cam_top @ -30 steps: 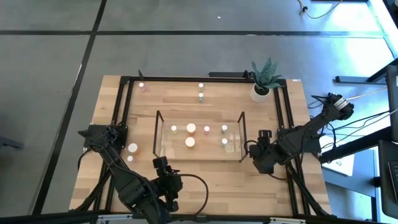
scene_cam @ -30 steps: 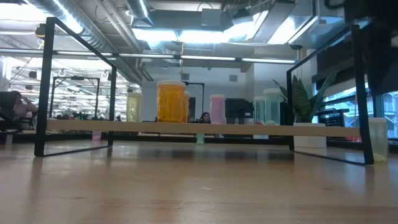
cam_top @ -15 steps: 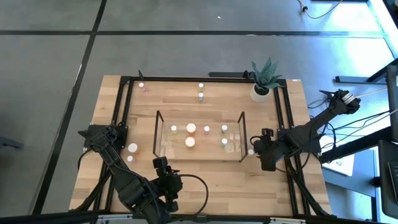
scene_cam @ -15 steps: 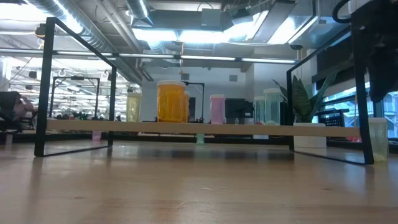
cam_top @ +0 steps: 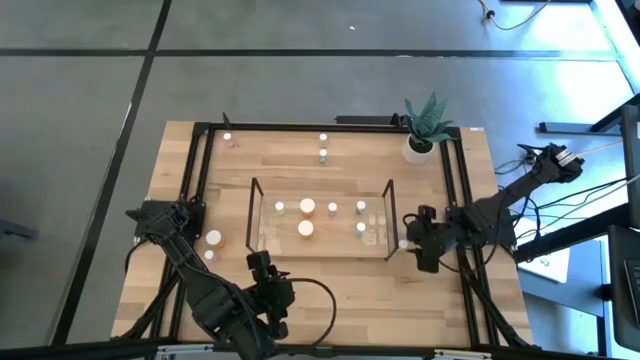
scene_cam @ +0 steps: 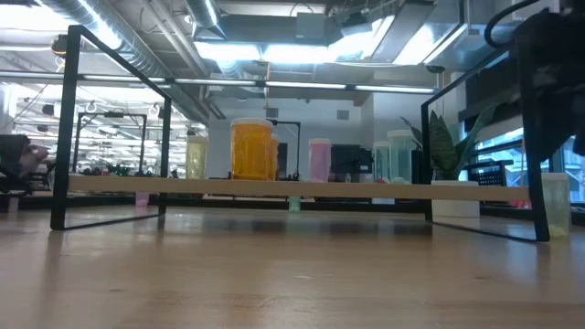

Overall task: Pick and place medicine bottles onto shelf by color
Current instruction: Put the right yellow pill bottle aligned with the yellow pill bottle on the shelf

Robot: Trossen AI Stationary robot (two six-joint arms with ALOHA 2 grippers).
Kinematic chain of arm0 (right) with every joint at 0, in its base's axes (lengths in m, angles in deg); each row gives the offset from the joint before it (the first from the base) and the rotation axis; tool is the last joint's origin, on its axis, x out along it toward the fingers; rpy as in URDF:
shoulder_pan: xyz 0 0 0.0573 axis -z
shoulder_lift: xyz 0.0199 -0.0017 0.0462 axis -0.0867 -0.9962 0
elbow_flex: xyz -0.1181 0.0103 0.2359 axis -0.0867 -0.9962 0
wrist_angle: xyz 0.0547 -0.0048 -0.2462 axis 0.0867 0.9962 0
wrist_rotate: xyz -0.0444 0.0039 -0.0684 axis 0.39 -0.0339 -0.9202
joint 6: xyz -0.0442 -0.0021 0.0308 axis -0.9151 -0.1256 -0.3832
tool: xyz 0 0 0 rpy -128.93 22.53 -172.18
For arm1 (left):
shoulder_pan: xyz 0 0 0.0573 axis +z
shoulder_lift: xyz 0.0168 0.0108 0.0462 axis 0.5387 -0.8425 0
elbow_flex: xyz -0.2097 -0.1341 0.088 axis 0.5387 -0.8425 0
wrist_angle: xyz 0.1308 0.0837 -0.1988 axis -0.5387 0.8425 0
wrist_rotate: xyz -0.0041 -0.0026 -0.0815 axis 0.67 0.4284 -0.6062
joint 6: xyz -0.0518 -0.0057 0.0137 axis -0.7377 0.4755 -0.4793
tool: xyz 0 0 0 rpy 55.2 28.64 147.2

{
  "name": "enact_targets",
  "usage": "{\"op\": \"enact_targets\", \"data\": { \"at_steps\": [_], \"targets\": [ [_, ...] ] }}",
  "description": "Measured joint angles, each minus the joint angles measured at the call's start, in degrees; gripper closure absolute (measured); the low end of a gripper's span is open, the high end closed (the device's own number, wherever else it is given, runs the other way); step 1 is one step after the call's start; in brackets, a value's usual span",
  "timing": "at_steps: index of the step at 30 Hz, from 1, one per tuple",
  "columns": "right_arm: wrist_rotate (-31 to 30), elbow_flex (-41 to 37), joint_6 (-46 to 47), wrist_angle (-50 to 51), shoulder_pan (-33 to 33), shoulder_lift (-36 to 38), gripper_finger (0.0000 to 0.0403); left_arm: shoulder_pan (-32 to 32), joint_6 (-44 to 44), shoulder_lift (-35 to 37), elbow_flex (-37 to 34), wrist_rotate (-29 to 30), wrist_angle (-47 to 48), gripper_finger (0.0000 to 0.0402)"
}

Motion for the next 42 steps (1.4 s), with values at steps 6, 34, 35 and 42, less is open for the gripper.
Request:
{"op": "enact_targets", "data": {
  "at_steps": [6,34,35,42],
  "targets": [
    [0.04,-0.03,-1.56,-1.64,1.42,-0.36,0.015,-0.02,0.0,0.0,0.0,-0.02,0.0,0.02],
    [1.52,-0.05,-1.54,-5.55,1.89,-11.06,0.015,-0.33,0.04,0.0,0.0,-0.02,0.0,0.02],
    [1.51,-0.05,-1.54,-5.43,1.89,-11.18,0.015,-0.33,0.04,0.0,0.0,-0.02,0.0,0.02],
    [1.09,-0.05,-0.02,-5.54,1.89,-11.67,0.0151,-0.35,0.07,0.0,0.0,-0.02,0.0,0.02]
  ]
}}
